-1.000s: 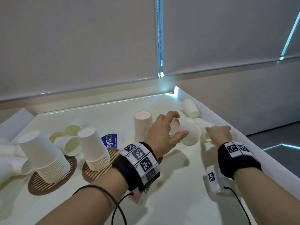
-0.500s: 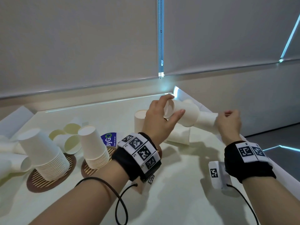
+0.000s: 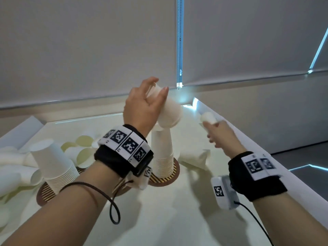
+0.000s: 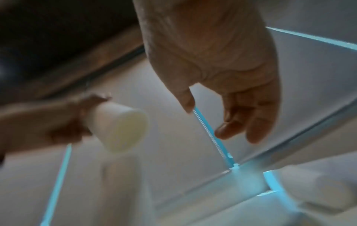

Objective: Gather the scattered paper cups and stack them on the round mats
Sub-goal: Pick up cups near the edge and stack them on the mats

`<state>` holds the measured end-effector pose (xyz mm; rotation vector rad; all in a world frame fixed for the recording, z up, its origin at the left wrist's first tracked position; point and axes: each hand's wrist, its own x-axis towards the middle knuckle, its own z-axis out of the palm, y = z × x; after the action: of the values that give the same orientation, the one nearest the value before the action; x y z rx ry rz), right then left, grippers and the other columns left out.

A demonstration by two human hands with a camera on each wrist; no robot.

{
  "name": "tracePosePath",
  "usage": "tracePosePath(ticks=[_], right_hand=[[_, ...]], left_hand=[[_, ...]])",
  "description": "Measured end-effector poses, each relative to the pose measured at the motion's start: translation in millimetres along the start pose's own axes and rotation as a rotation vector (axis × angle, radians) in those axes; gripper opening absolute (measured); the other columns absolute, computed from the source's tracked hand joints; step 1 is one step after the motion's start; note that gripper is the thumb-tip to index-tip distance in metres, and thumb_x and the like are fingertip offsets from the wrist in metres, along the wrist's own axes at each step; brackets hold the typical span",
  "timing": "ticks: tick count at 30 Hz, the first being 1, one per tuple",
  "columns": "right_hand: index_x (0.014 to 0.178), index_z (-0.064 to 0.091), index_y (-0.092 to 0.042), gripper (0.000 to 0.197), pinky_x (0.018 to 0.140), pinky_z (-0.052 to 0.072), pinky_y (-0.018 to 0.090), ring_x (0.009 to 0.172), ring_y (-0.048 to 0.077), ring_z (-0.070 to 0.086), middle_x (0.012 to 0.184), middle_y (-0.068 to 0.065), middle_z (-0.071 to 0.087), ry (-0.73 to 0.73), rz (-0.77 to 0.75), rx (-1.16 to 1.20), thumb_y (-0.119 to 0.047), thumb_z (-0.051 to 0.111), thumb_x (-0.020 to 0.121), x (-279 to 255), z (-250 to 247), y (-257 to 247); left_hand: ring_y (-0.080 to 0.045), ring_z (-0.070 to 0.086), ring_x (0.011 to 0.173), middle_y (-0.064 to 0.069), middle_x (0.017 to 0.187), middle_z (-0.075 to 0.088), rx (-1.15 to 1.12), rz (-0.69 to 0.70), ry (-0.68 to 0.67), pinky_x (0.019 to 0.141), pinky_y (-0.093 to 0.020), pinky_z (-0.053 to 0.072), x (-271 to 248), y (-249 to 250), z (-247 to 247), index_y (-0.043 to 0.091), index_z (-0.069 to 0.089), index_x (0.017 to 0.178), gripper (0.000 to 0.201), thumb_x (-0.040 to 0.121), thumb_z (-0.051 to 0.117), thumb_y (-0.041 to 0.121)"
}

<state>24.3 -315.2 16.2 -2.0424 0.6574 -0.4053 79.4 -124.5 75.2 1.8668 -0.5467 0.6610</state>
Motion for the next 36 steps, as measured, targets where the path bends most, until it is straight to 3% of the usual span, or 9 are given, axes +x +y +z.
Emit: tracePosePath(ticks=[3,8,14,17,20,22,28,31,36], right_hand=[[0.137,0.022,0.009,0.081,0.077,0.041,0.033,0.103,0.026,0.055,0.111,0.013,0.055,-0.145,0.168,-0.358,-0.048,0.054,0.089,2,22,34],[0.130,0.028,0.005,0.059,0.086,0.045,0.034,0.115,0.032,0.053,0.127,0.019,0.051,-0.168,0.183,-0.199,-0.023,0.060,0.088,4,45,52],[0.125,0.048,-0.004,0.035,0.080,0.036,0.027,0.099,0.022,0.045,0.120,0.013,0.050,0.016,0.104,0.126,-0.003,0.039,0.091,24,22,56],[0.104,0.059,-0.013,0.030,0.079,0.036,0.028,0.097,0.023,0.045,0.110,0.008,0.050,0.043,0.089,0.343,-0.002,0.033,0.093,36,10,40],[0.084,0.060,-0.021,0.032,0.068,0.042,0.032,0.098,0.025,0.050,0.104,0.007,0.056,-0.061,0.057,0.483,-0.005,0.035,0.096,45,2,23],[0.091,0.061,-0.017,0.025,0.065,0.044,0.029,0.095,0.025,0.053,0.103,0.009,0.058,-0.156,0.040,0.525,-0.010,0.038,0.098,51,-2,15],[0.091,0.055,-0.009,0.031,0.058,0.041,0.027,0.067,0.024,0.057,0.079,0.009,0.059,-0.016,0.062,0.200,-0.036,0.041,0.096,98,-7,21],[0.101,0.054,-0.003,0.020,0.062,0.039,0.030,0.089,0.034,0.057,0.099,0.020,0.059,0.098,0.064,-0.219,-0.019,0.053,0.088,128,-3,42],[0.133,0.035,0.003,0.053,0.093,0.042,0.037,0.122,0.037,0.048,0.133,0.023,0.049,0.113,0.119,-0.407,-0.015,0.057,0.088,167,15,63]], left_hand=[[-0.016,0.055,0.099,0.000,0.116,0.052,0.352,0.003,-0.145,0.087,-0.028,0.044,7,-6,-1,0.045,0.049,0.128,0.044,0.086,0.054,0.056],[-0.023,0.046,0.120,-0.002,0.128,0.046,0.638,-0.050,-0.515,0.092,-0.037,0.042,-16,-40,23,0.041,0.045,0.133,0.048,0.088,0.048,0.056],[-0.028,0.034,0.134,-0.011,0.139,0.044,0.456,0.312,-0.345,0.109,-0.037,0.030,-28,-43,37,0.013,0.059,0.125,0.048,0.085,0.065,0.038],[-0.027,0.041,0.129,-0.011,0.137,0.046,0.334,0.427,-0.451,0.105,-0.036,0.036,-35,-23,52,0.010,0.056,0.126,0.052,0.084,0.067,0.038],[-0.023,0.048,0.117,-0.003,0.131,0.045,0.337,0.292,-0.659,0.096,-0.037,0.044,-42,-11,72,0.022,0.044,0.135,0.064,0.081,0.066,0.047],[-0.023,0.053,0.108,-0.003,0.124,0.045,0.306,0.194,-0.707,0.089,-0.031,0.044,-39,-7,79,0.026,0.040,0.135,0.062,0.082,0.066,0.043],[-0.019,0.051,0.092,0.001,0.100,0.049,0.137,0.116,-0.418,0.081,-0.027,0.041,-1,9,63,0.023,0.054,0.119,0.048,0.078,0.072,0.038],[-0.023,0.060,0.076,-0.002,0.096,0.060,-0.114,-0.089,-0.328,0.065,-0.031,0.053,20,8,47,0.021,0.057,0.110,0.041,0.076,0.074,0.037],[-0.023,0.063,0.060,-0.014,0.097,0.063,-0.411,-0.391,-0.347,0.047,-0.023,0.050,48,-14,32,0.002,0.056,0.117,0.050,0.082,0.067,0.037]])
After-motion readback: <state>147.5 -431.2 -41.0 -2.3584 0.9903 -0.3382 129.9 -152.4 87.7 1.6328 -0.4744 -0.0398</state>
